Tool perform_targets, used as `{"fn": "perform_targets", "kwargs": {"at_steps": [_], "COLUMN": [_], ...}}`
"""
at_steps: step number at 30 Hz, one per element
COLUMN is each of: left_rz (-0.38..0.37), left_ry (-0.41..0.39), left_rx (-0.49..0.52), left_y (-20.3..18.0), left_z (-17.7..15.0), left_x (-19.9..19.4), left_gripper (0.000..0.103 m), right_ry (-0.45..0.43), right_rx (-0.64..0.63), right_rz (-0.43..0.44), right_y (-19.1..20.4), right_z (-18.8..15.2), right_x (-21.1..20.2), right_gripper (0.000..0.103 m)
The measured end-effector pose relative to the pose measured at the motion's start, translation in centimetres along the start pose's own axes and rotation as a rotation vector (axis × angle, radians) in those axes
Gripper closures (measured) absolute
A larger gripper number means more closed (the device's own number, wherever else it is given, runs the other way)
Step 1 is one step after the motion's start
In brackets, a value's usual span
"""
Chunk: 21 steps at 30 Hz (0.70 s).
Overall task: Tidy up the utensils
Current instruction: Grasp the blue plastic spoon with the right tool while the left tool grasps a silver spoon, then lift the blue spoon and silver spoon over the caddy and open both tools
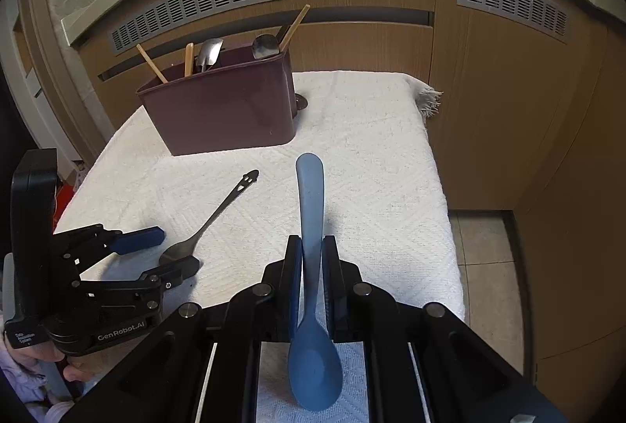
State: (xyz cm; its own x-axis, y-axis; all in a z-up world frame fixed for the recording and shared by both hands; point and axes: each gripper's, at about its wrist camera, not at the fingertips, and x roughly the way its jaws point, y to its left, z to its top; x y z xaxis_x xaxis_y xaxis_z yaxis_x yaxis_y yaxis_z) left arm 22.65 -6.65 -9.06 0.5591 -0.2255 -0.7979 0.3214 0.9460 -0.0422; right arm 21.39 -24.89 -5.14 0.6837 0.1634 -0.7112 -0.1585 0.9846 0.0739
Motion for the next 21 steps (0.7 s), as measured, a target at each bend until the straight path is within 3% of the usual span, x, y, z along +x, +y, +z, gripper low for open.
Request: {"fn": "perform_targets", "kwargs": {"at_steps": [2, 3, 8, 13, 21], "left_rz": [0.008, 0.011, -0.033, -0.014, 0.003], "left_ry": [-0.021, -0.03, -0.065, -0.178, -0.294], "left_rx": [0.013, 0.018, 0.002, 0.008, -0.031], "left_y": [0.0, 0.0, 0.8, 1.6, 3.2], "left_z": [-0.2, -0.3, -0.9, -0.5, 1.0], "left_x": [-0.2, -0.2, -2.0, -5.9, -10.5], "left_gripper": [0.072, 0.074, 0.074, 0.074, 0.074], "right_ry": [-0.005, -0.007, -0.019, -0.05, -0.096], "right_rx": [0.001, 0.002, -0.005, -0.014, 0.002], "right_rz": [0.002, 0.002, 0.002, 0.014, 0.081], "right_y": [0.1, 0.1, 0.6, 1.1, 1.8], "right_z": [-0.1, -0.1, -0.1, 0.1, 0.8], "right_x": [-0.1, -0.2, -0.5, -1.4, -2.5], "right_gripper": [0.094, 0.094, 0.094, 0.094, 0.094]}}
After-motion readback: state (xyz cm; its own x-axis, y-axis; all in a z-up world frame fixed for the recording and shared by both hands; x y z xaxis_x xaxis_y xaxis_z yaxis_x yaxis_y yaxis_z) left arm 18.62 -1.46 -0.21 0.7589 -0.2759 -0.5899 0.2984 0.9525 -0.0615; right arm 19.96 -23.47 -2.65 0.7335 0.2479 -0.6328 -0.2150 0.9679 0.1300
